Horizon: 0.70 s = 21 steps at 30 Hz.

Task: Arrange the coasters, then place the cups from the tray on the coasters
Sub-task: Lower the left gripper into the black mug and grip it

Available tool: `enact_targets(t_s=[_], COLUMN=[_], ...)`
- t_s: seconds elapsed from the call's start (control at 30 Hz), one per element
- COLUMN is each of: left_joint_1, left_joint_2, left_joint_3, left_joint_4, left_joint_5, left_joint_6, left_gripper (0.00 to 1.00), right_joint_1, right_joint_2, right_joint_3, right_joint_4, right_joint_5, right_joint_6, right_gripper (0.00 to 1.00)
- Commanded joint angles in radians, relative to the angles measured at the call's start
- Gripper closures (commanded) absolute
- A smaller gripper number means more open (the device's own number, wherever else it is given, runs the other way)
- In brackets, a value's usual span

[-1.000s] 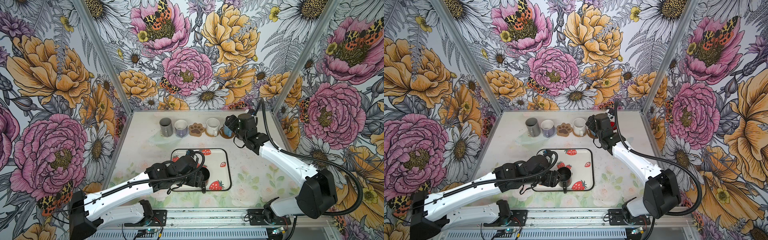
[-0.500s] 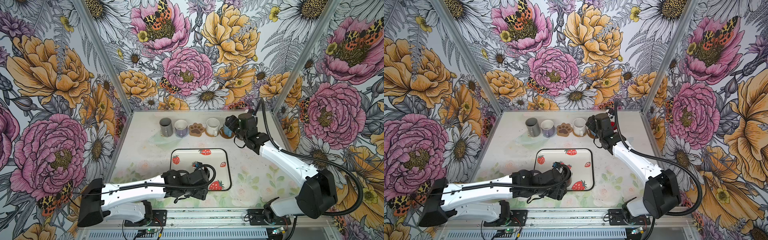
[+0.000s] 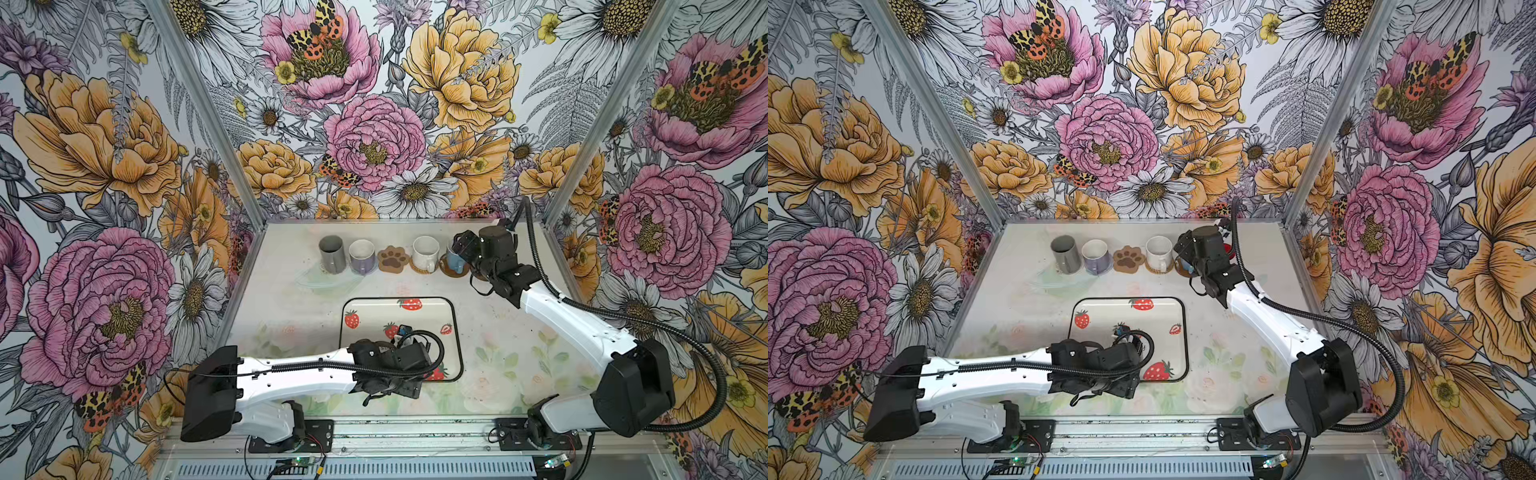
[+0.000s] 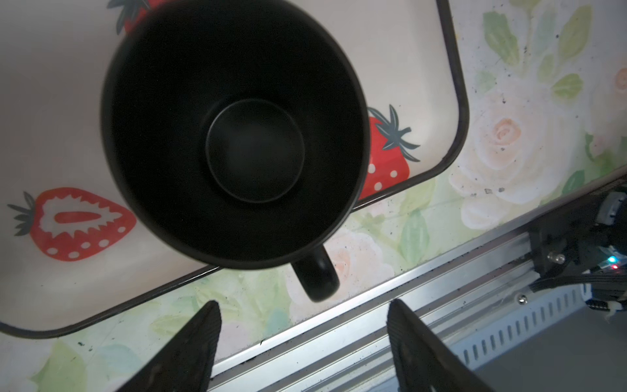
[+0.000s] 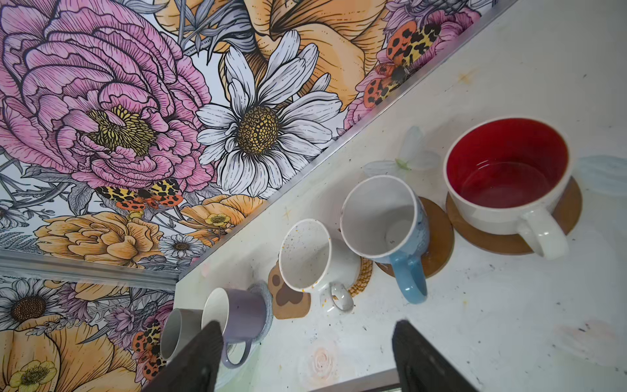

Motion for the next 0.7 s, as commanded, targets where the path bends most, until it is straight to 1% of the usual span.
enact_targets(t_s=[0.0,0.23,0.43,0.67], left_joint_1=[0.011,0.037,0.054,0.059], left_joint_2=[0.020,0.051,0.068,0.079], left_joint_3=[0.023,0.018,0.017,0.018], left_joint_4=[-0.001,0.002,0.002,0.009], left_joint_5=[-0.055,-0.074,-0.083,-0.088], left_joint_6=[-0.013,-0.017,-0.016,-0.006], left_gripper=[0.22,0.31,0.37,0.46], right_joint_1=[-0.009,-0.016,-0.024,-0.030], right_joint_2=[0.001,0.002,0.005,0.019], right_joint_3=[0.017,0.015,0.014,0.019], right_joint_4=[-0.005,-0.004,-0.004,-0.005], right_joint_5=[-0.009,-0.023,-0.030,-0.048], right_joint_6=[-0.018,-0.020,-0.018,-0.019], right_gripper=[0.19,0.19,0.19,0.19])
